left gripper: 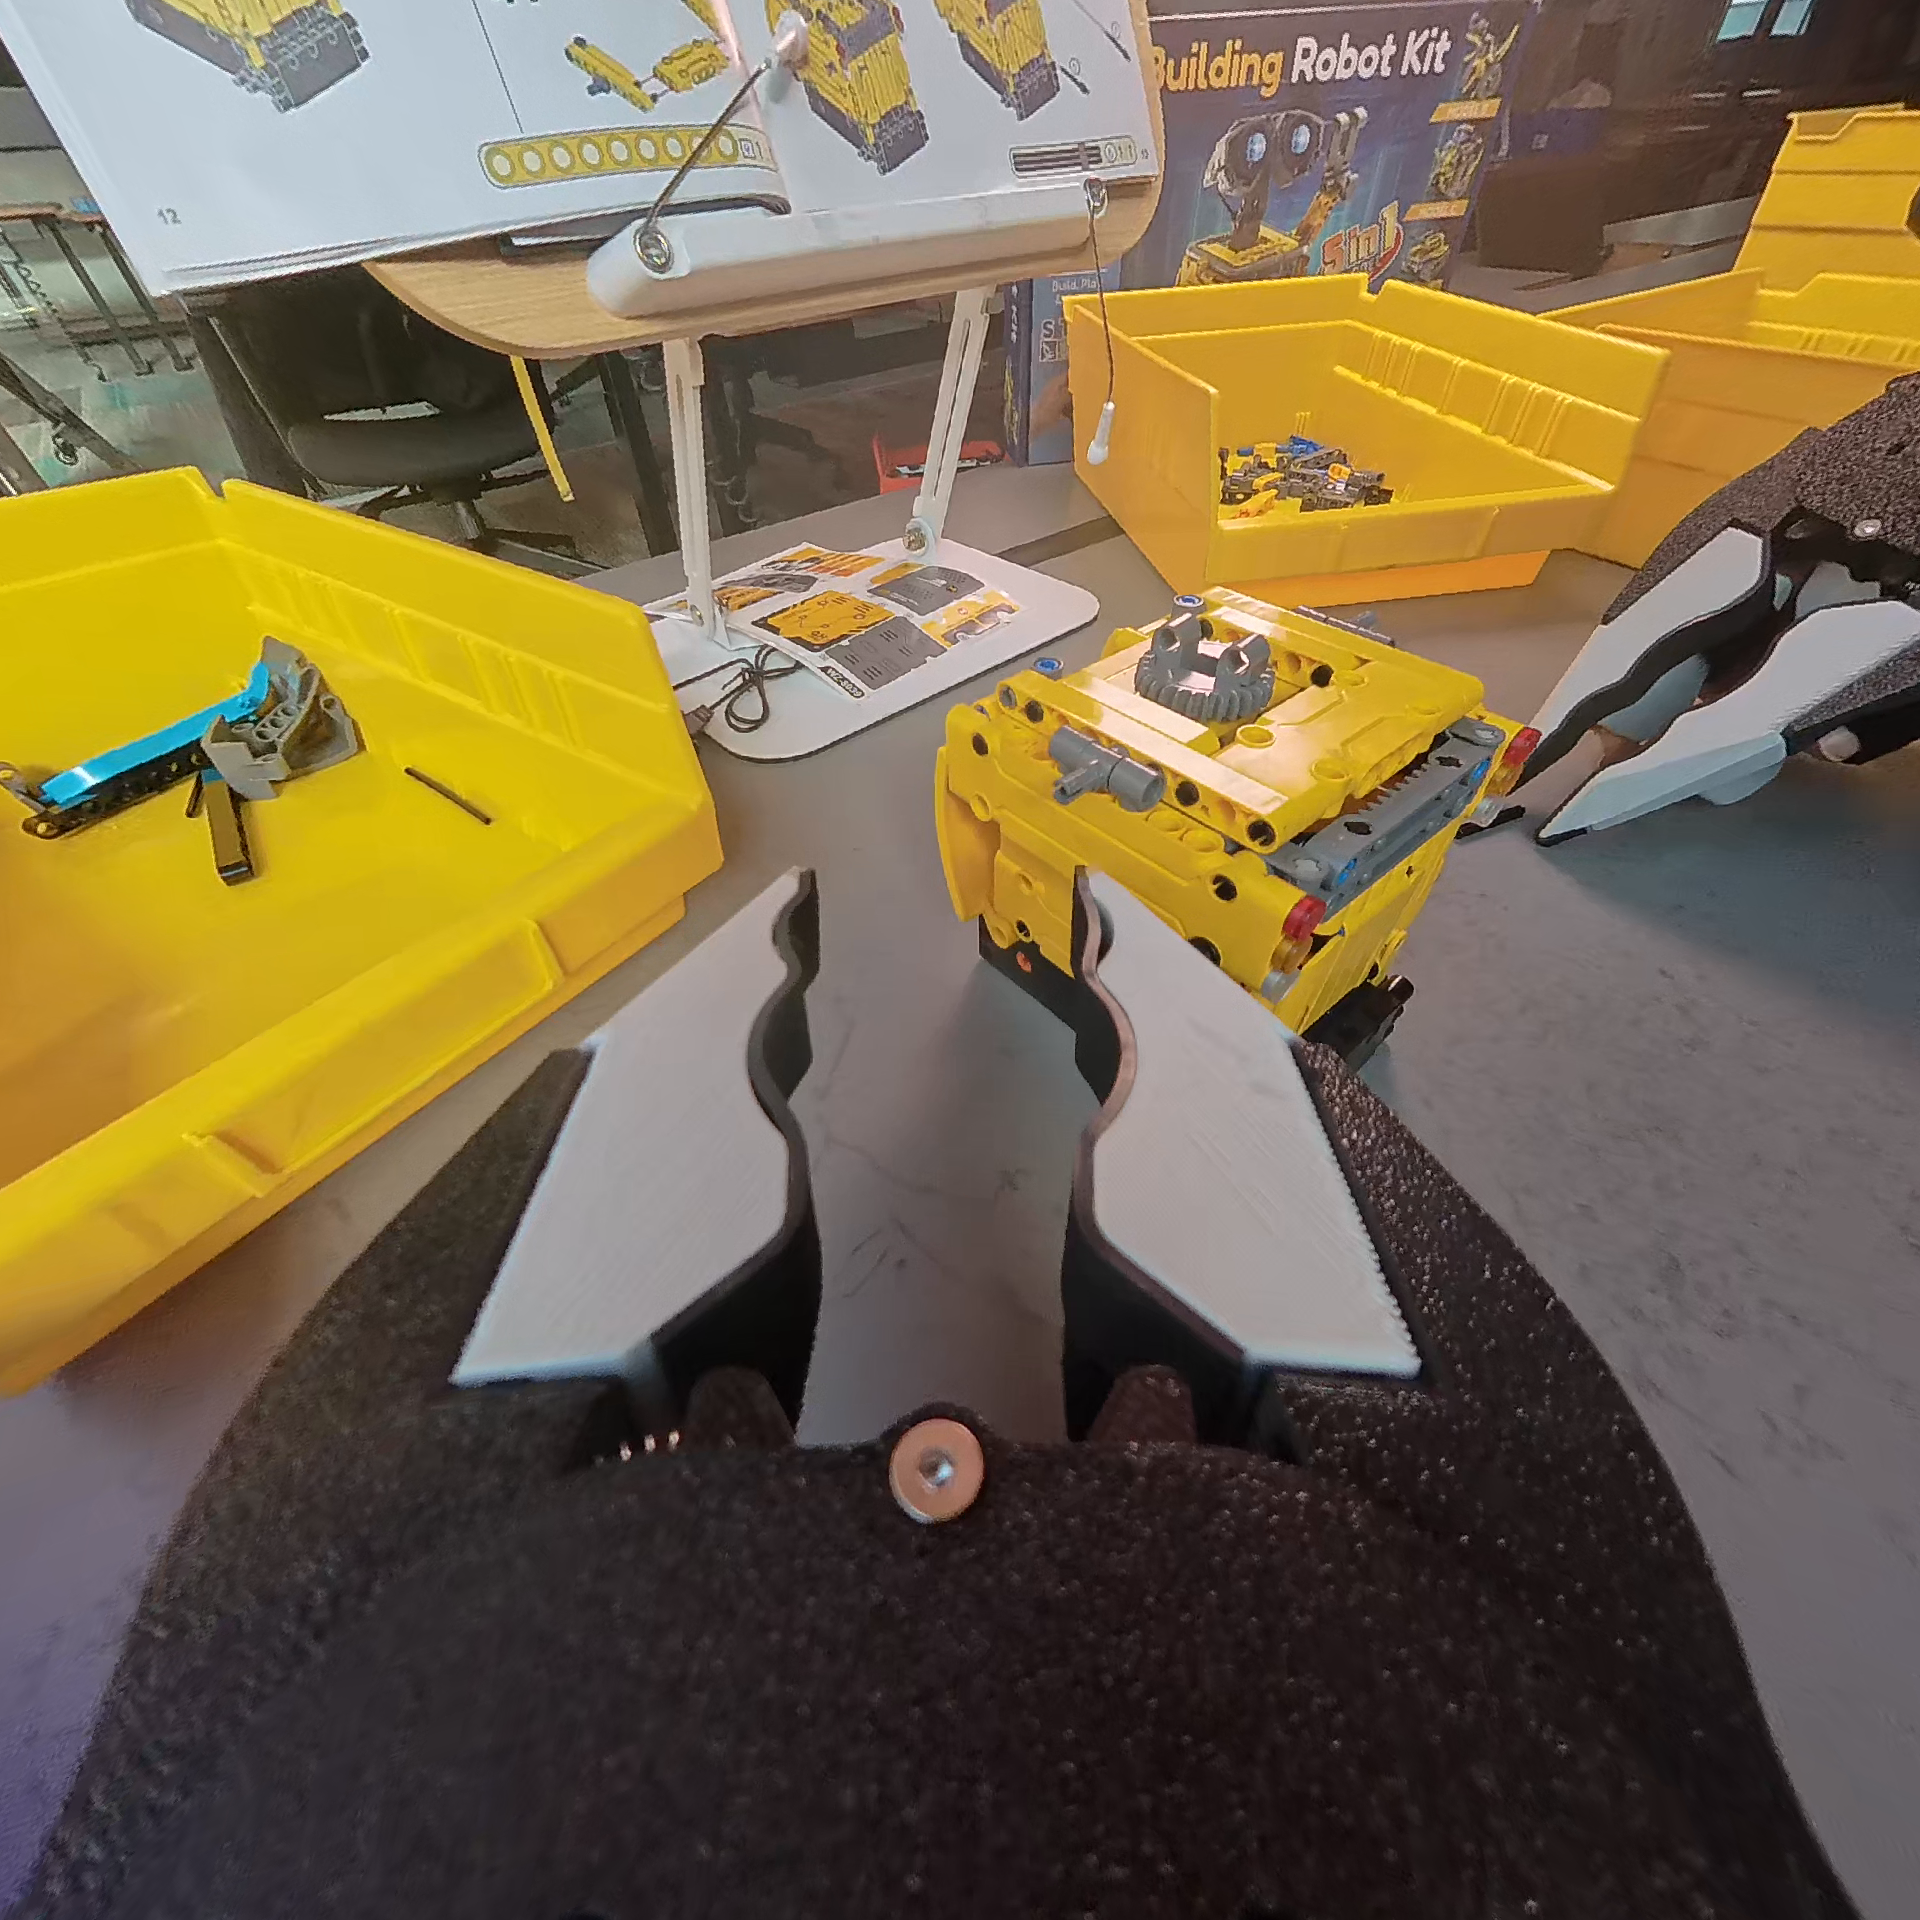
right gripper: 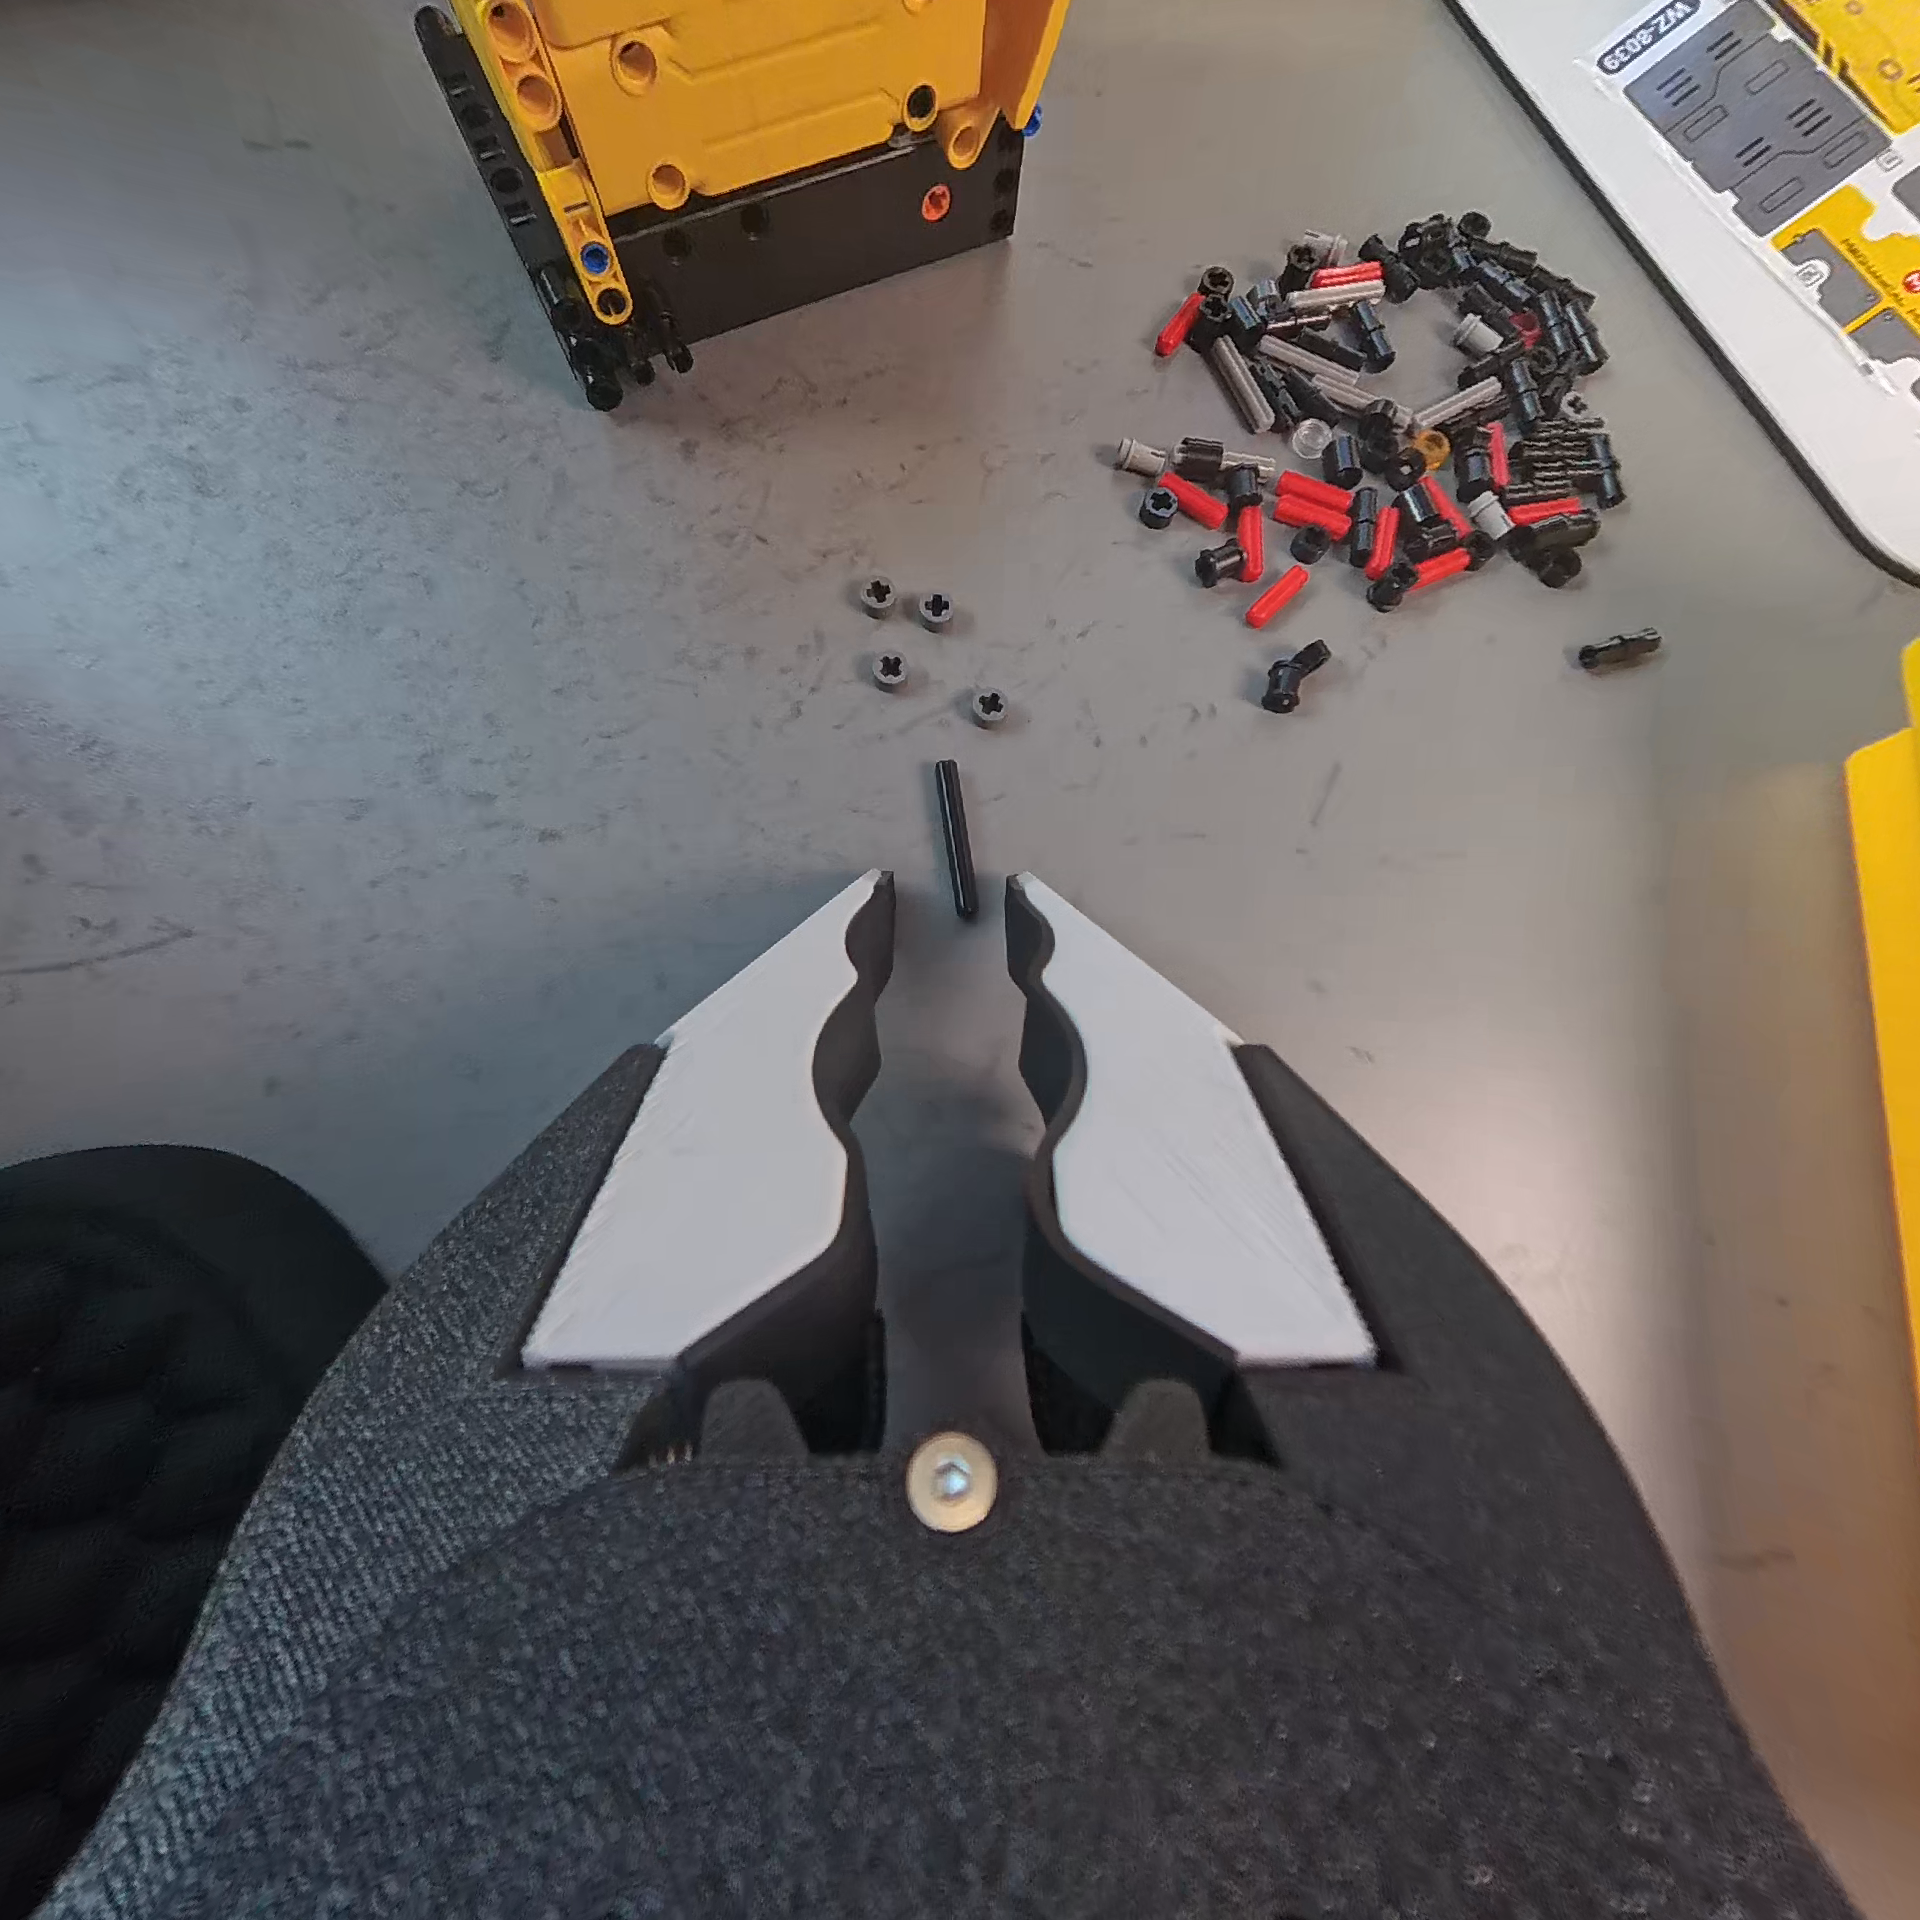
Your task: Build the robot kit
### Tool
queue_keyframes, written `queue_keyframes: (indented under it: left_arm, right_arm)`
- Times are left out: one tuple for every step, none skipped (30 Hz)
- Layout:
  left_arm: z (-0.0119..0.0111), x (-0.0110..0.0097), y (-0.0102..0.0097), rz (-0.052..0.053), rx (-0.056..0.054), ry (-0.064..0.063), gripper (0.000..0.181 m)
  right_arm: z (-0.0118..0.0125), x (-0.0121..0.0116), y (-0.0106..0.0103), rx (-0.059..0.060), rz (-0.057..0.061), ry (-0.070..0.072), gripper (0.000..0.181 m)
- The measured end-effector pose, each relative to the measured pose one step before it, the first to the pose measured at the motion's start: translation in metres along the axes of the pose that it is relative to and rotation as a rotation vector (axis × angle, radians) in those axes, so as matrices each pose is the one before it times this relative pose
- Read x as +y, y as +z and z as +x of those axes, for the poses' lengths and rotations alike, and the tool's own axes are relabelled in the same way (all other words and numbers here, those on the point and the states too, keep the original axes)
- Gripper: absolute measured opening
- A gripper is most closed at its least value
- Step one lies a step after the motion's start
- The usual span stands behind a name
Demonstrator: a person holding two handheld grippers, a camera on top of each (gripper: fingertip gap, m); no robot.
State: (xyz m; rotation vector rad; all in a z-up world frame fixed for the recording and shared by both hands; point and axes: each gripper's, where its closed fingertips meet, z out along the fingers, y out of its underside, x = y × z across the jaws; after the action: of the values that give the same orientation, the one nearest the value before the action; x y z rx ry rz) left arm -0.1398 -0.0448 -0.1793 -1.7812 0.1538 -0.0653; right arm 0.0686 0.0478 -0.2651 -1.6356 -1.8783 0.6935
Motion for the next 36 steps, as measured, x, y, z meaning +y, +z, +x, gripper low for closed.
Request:
queue_keyframes:
  left_arm:
    - [0.00033, 0.00070, 0.00037, -0.0030, 0.0020, -0.0001, 0.048]
    - [0.00045, 0.00054, 0.00048, -0.0028, 0.0026, 0.0006, 0.048]
    - [0.00046, 0.00017, 0.00018, -0.0009, 0.0025, 0.0008, 0.048]
    - [0.00044, -0.00021, 0.00014, 0.0005, 0.0021, 0.0006, 0.048]
    - [0.00031, 0.00001, 0.00016, 0.0004, 0.0015, -0.0001, 0.048]
    - [0.00003, 0.00043, 0.00041, -0.0009, 0.0002, -0.0005, 0.048]
    - [-0.00023, 0.00101, 0.00058, -0.0034, -0.0008, -0.0007, 0.048]
    - [-0.00022, 0.00132, 0.00077, -0.0062, -0.0006, -0.0015, 0.048]
    - [-0.00038, 0.00065, 0.00056, -0.0038, -0.0015, -0.0006, 0.047]
    - [-0.00055, -0.00013, 0.00041, 0.0002, -0.0039, 0.0006, 0.047]
    - [-0.00084, 0.00002, 0.00030, 0.0002, -0.0044, -0.0001, 0.046]
    - [-0.00082, 0.00005, 0.00037, -0.0002, -0.0046, -0.0010, 0.046]
    - [-0.00100, -0.00012, 0.00020, 0.0008, -0.0048, -0.0014, 0.046]
    - [-0.00120, -0.00027, 0.00009, 0.0022, -0.0058, -0.0016, 0.046]
    - [-0.00134, -0.00043, -0.00007, 0.0030, -0.0070, -0.0017, 0.046]
    - [-0.00163, -0.00028, -0.00009, 0.0026, -0.0082, -0.0027, 0.045]
    - [-0.00156, -0.00026, -0.00007, 0.0016, -0.0087, -0.0037, 0.045]
    - [-0.00145, -0.00008, -0.00007, 0.0009, -0.0089, -0.0027, 0.045]
    - [-0.00129, -0.00008, -0.00014, 0.0009, -0.0097, -0.0007, 0.045]
    - [-0.00109, -0.00009, -0.00003, 0.0006, -0.0100, 0.0014, 0.045]
    - [-0.00074, 0.00014, 0.00002, -0.0006, -0.0092, 0.0036, 0.046]
    - [-0.00046, 0.00024, 0.00023, -0.0019, -0.0078, 0.0050, 0.045]
    - [-0.00029, 0.00031, 0.00026, -0.0027, -0.0069, 0.0057, 0.045]
    - [-0.00025, 0.00037, 0.00047, -0.0028, -0.0069, 0.0066, 0.045]
    - [-0.00034, 0.00025, 0.00044, -0.0027, -0.0066, 0.0070, 0.045]
    - [-0.00029, 0.00032, 0.00056, -0.0027, -0.0057, 0.0068, 0.045]
    - [-0.00004, 0.00034, 0.00036, -0.0026, -0.0048, 0.0066, 0.045]
    - [-0.00005, 0.00027, 0.00031, -0.0019, -0.0044, 0.0061, 0.045]
    - [-0.00016, 0.00004, 0.00018, -0.0006, -0.0047, 0.0056, 0.045]
    - [-0.00006, 0.00000, 0.00002, 0.0000, -0.0043, 0.0053, 0.045]
    - [-0.00004, -0.00004, 0.00004, 0.0003, -0.0035, 0.0051, 0.045]
    - [-0.00020, -0.00018, 0.00004, 0.0007, -0.0038, 0.0052, 0.045]
    - [-0.00038, 0.00001, 0.00003, 0.0001, -0.0044, 0.0039, 0.045]
    - [-0.00050, 0.00014, 0.00016, -0.0008, -0.0039, 0.0022, 0.045]
    - [-0.00031, 0.00018, 0.00022, -0.0013, -0.0032, 0.0011, 0.045]
    - [-0.00021, 0.00007, 0.00002, -0.0009, -0.0028, 0.0016, 0.045]
  right_arm:
    - [-0.00010, -0.00058, 0.00057, -0.0014, 0.0003, 0.0026, 0.020]
    - [-0.00024, -0.00072, 0.00088, -0.0007, -0.0004, 0.0037, 0.019]
    - [-0.00079, -0.00087, 0.00101, -0.0029, -0.0026, 0.0053, 0.016]
    - [-0.00216, -0.00093, 0.00111, -0.0080, -0.0043, 0.0036, 0.010]
    - [-0.00339, -0.00106, 0.00132, -0.0087, -0.0053, -0.0038, 0.003]
    - [-0.00024, -0.00077, 0.00065, 0.0140, -0.0073, -0.0153, 0.003]
    - [-0.00025, -0.00004, 0.00003, 0.0113, -0.0074, -0.0162, 0.003]
    - [-0.00004, 0.00006, -0.00005, 0.0091, -0.0021, -0.0096, 0.003]
    - [-0.00008, -0.00005, -0.00009, 0.0078, 0.0014, -0.0025, 0.002]
    - [-0.00004, -0.00011, -0.00012, 0.0079, 0.0003, -0.0023, 0.002]
    - [-0.00009, -0.00014, -0.00006, 0.0100, 0.0003, -0.0059, 0.003]
    - [-0.00021, -0.00037, -0.00003, 0.0116, 0.0003, -0.0123, 0.003]
    - [-0.00115, -0.00095, 0.00011, 0.0092, 0.0030, -0.0163, 0.003]
    - [-0.00264, -0.00237, 0.00045, 0.0032, 0.0116, -0.0134, 0.003]
    - [-0.00170, -0.00403, 0.00026, 0.0119, 0.0217, -0.0128, 0.003]
    - [-0.00010, -0.00402, -0.00019, 0.0213, 0.0221, -0.0151, 0.003]
    - [0.00222, -0.00408, -0.00110, 0.0325, 0.0246, -0.0155, 0.003]
    - [0.00384, -0.00421, -0.00232, 0.0378, 0.0304, -0.0096, 0.003]
    - [0.00402, -0.00390, -0.00316, 0.0322, 0.0329, 0.0029, 0.003]
    - [0.00476, -0.00396, -0.00388, 0.0311, 0.0363, 0.0167, 0.003]
    - [0.00608, -0.00443, -0.00434, 0.0360, 0.0406, 0.0250, 0.003]
    - [0.00519, -0.00387, -0.00444, 0.0290, 0.0341, 0.0236, 0.003]
    - [0.00414, -0.00429, -0.00434, 0.0242, 0.0314, 0.0162, 0.003]
    - [0.00467, -0.00546, -0.00467, 0.0307, 0.0365, 0.0103, 0.003]
    - [0.00289, -0.00530, -0.00425, 0.0227, 0.0321, 0.0026, 0.003]
    - [0.00230, -0.00494, -0.00383, 0.0208, 0.0279, 0.0005, 0.003]
    - [0.00181, -0.00448, -0.00332, 0.0179, 0.0254, 0.0015, 0.003]
    - [0.00093, -0.00410, -0.00302, 0.0124, 0.0227, 0.0018, 0.003]
    - [0.00095, -0.00426, -0.00284, 0.0135, 0.0238, 0.0007, 0.003]
    - [0.00111, -0.00424, -0.00271, 0.0146, 0.0238, -0.0011, 0.003]
    - [0.00128, -0.00425, -0.00260, 0.0158, 0.0227, -0.0009, 0.003]
    - [0.00104, -0.00410, -0.00216, 0.0155, 0.0231, 0.0015, 0.003]
    - [0.00091, -0.00380, -0.00195, 0.0159, 0.0222, 0.0043, 0.003]
    - [0.00068, -0.00352, -0.00178, 0.0153, 0.0226, 0.0030, 0.003]
    - [0.00060, -0.00176, -0.00108, 0.0150, 0.0136, -0.0051, 0.003]
    - [0.00116, -0.00099, -0.00058, 0.0162, 0.0114, -0.0083, 0.003]
